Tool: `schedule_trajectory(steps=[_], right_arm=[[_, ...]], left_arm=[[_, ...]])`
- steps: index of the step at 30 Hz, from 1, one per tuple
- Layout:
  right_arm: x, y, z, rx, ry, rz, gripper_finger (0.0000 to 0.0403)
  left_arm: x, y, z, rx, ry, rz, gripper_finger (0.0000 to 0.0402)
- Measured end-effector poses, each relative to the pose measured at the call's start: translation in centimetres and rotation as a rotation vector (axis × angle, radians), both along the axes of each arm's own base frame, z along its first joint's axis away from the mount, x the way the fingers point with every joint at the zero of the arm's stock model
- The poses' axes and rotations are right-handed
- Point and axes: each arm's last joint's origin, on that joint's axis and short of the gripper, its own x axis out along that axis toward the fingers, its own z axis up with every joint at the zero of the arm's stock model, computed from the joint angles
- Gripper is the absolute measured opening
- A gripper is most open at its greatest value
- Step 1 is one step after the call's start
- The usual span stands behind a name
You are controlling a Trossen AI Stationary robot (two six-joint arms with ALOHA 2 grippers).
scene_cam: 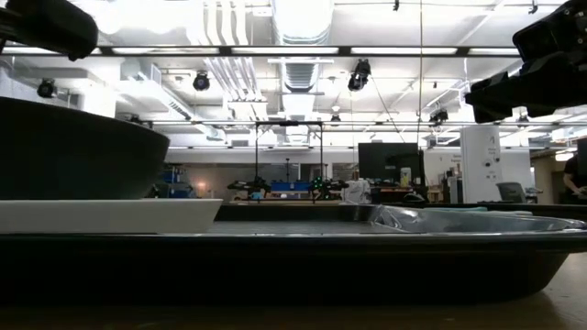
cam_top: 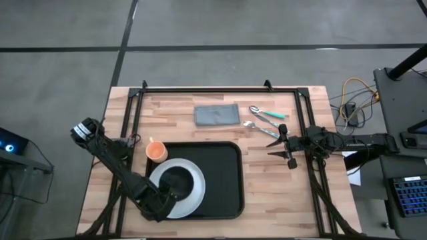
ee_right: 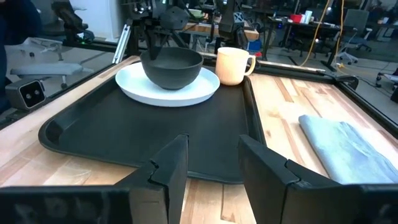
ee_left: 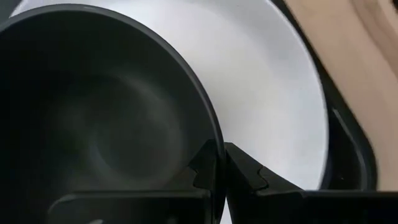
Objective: Set up tray
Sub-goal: Put the black bowl on the white plate on the black tray
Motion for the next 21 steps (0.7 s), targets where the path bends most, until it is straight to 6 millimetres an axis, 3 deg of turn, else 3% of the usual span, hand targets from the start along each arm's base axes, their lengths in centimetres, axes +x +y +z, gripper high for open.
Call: schedule_trajectory(steps=[16, 21], right_arm=[[0.04, -0.01, 0.27, -0.088, -0.043, 0.009, 0.0127], [0.04, -0.01, 0.27, -0.09, -0.043, 0.01, 0.0132]], left_arm=[[-0.53, -0.72, 0.05, -0.05, 0.018, 0.013, 0.0001], [-0.55, -0.71, 0.03, -0.051, 0.024, 0.004, 0.0023]])
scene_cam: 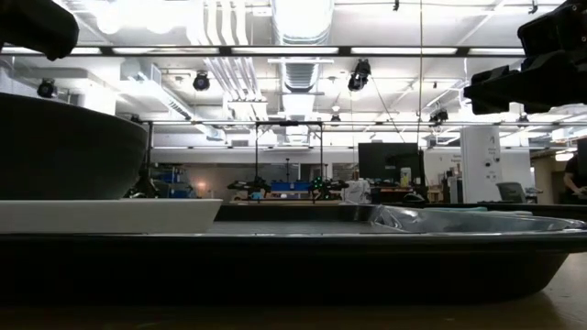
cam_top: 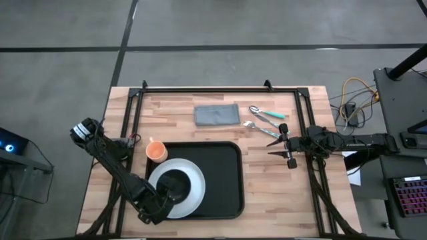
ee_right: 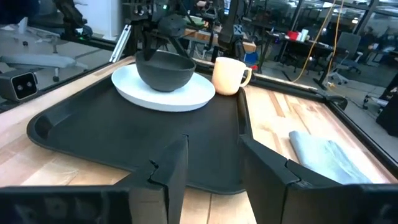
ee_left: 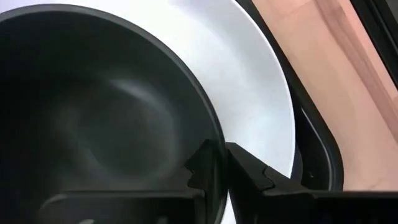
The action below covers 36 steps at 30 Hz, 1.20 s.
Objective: Set up tray
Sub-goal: Put the black bowl on the white plate on the black tray, then put the gray napkin on the black tray to the right of the white plate
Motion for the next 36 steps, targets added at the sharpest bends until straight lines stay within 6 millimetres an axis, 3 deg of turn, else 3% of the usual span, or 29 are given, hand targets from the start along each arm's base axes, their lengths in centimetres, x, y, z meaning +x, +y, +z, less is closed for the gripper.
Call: schedule_trajectory(steps=[10, 19, 23, 29, 36], right_arm=[[0.0, 0.0, 0.0, 0.001, 0.001, 0.0, 0.0134], [0.0, 0.0, 0.0, 0.002, 0.002, 0.0, 0.0129], [0.0, 0.0, 0.0, 0.002, 0.002, 0.0, 0.0134], [0.0, 0.0, 0.0, 0.001, 0.002, 0.0, 0.0136], [0.0, 0.0, 0.0, -0.001, 0.001, 0.001, 0.0128]], left_arm=[[-0.1, 0.1, 0.1, 0.003, 0.02, -0.005, 0.0112], [-0.1, 0.2, 2.4, 0.007, -0.007, -0.078, 0.0122], [-0.3, 0.9, 4.3, 0.012, -0.166, -0.068, 0.0122], [-2.1, 3.9, 6.8, 0.076, -0.532, 0.035, 0.0122], [-5.2, 9.3, 5.8, -0.064, -0.86, 0.139, 0.0122]])
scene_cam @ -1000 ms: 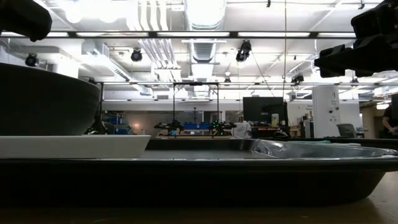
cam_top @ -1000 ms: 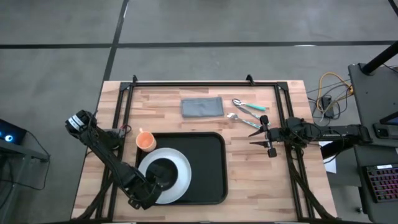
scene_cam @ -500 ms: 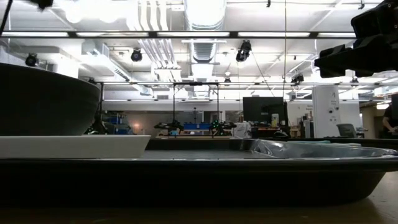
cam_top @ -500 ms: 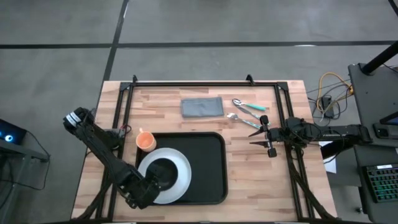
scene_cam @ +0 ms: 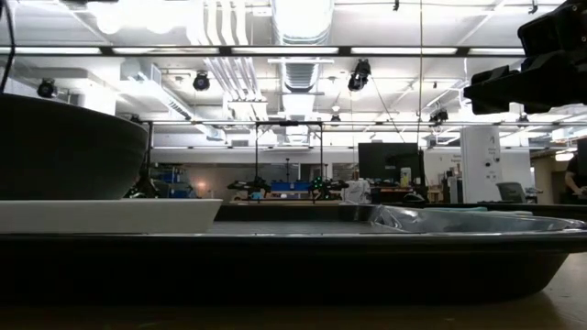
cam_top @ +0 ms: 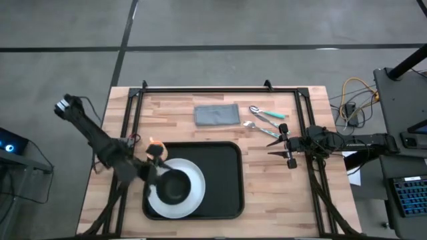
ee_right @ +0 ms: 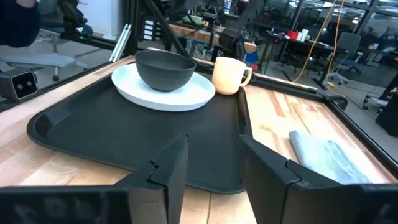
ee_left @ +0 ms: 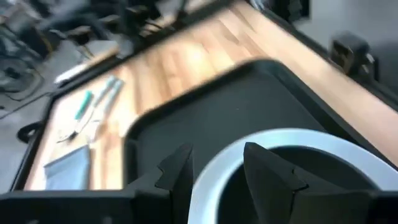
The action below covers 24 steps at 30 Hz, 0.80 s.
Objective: Set up tray
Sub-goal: Put the gray napkin on the black tray to the right of the white plate
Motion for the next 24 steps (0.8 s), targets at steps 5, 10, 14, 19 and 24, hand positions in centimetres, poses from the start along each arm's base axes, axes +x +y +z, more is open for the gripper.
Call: schedule_trajectory(steps=[5, 10, 14, 19, 24], right_arm=[[0.0, 0.0, 0.0, -0.006, -0.001, 0.0, 0.013], [0.0, 0.0, 0.0, -0.008, -0.002, -0.004, 0.0135], [0.0, 0.0, 0.0, -0.015, -0.003, -0.004, 0.0137], [0.0, 0.0, 0.0, -0.017, -0.003, -0.006, 0.0131], [0.0, 0.0, 0.0, -0.026, -0.004, -0.005, 0.0127]], left_arm=[[-2.2, 3.9, -1.8, -0.091, -0.123, 0.086, 0.0122], [-4.0, 6.6, -3.3, -0.143, -0.244, 0.157, 0.0122], [-5.2, 8.0, -4.4, -0.203, -0.33, 0.182, 0.0122], [-6.4, 8.9, -4.1, -0.264, -0.465, 0.107, 0.0122], [-7.1, 9.5, -4.4, -0.261, -0.515, 0.133, 0.0122]])
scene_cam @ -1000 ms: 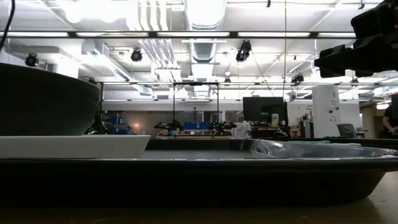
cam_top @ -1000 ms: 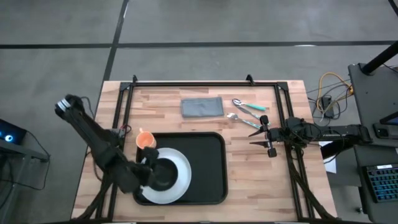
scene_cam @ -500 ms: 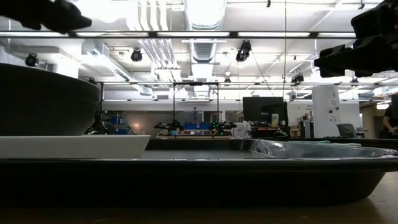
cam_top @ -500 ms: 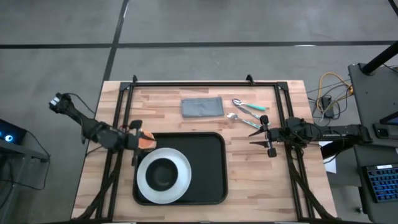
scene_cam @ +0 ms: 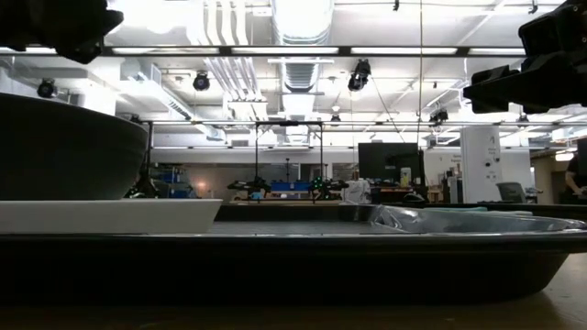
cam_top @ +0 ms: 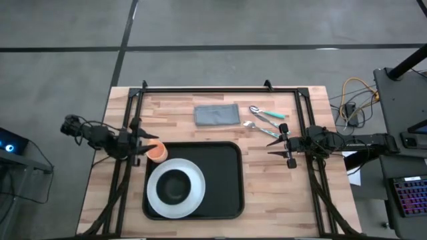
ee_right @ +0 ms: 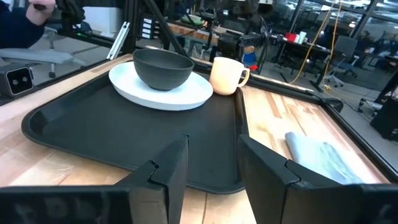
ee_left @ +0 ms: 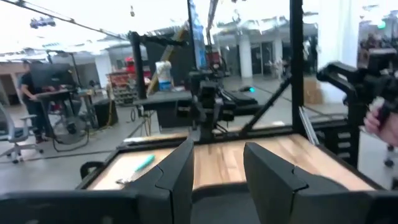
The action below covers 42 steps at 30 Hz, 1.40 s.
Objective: Set up tray
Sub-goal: Put the gray napkin on the black tray to the right of the white plate
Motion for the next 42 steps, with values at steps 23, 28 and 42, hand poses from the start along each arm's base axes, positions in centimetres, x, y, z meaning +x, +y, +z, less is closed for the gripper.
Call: schedule_trajectory(steps=[23, 28, 42], right_arm=[[0.0, -0.1, 0.0, -0.034, -0.005, -0.02, 0.0128], [0.0, -0.1, 0.0, -0.038, -0.006, -0.041, 0.0134], [0.0, -0.1, 0.0, -0.021, -0.002, -0.042, 0.0127]], left_arm=[[1.6, 0.5, -3.0, -0.059, -0.059, -0.068, 0.0122], [1.8, 1.4, -3.2, -0.031, -0.066, 0.001, 0.0122], [1.9, 1.9, -4.1, -0.027, -0.077, 0.035, 0.0122]])
